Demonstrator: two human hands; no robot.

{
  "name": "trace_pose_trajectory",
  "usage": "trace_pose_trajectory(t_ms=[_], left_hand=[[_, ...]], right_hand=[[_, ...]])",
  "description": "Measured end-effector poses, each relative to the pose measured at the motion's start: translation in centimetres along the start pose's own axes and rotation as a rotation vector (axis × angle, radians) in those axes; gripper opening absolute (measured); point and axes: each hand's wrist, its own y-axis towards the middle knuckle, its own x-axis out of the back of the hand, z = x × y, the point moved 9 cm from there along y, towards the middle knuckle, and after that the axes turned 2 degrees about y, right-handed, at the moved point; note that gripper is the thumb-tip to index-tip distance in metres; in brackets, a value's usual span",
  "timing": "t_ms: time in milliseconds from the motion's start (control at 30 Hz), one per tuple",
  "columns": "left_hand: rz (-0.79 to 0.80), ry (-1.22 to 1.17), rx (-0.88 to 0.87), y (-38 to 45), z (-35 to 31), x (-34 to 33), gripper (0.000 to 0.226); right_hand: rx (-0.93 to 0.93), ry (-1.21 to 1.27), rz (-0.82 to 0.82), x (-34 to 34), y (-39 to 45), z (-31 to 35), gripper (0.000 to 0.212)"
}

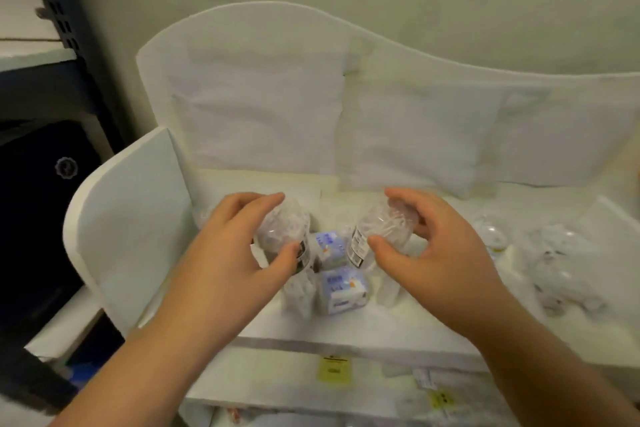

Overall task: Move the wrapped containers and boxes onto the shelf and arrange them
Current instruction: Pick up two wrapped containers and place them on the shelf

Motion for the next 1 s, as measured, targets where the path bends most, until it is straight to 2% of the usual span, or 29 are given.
trace_pose_trajectory(t_ms=[167,533,800,1000], left_hand=[[0.03,-0.085,-0.112,-1.1,-9.1,-3.5,0.055],[0.2,-0.23,-0.379,-7.3,-31.1,-13.3,0.056],[0.34,-0.326,-0.519,-11.0,-44.7,-21.0,0.056],[0.433,-0.354,-0.614,-11.6,-52.9,-26.5,0.056]], right_hand=[[-0.032,-0.044,-0.078,9.9,-5.5,-1.9,0.057],[-0.085,-0.144,-0.21,30.1,-17.2,-5.3,0.063],[-0.253,-0.183,-0.267,43.4,-23.4,-10.9,0.06],[-0.358,-0.25,-0.42,51.1,-24.5,-16.0,0.059]])
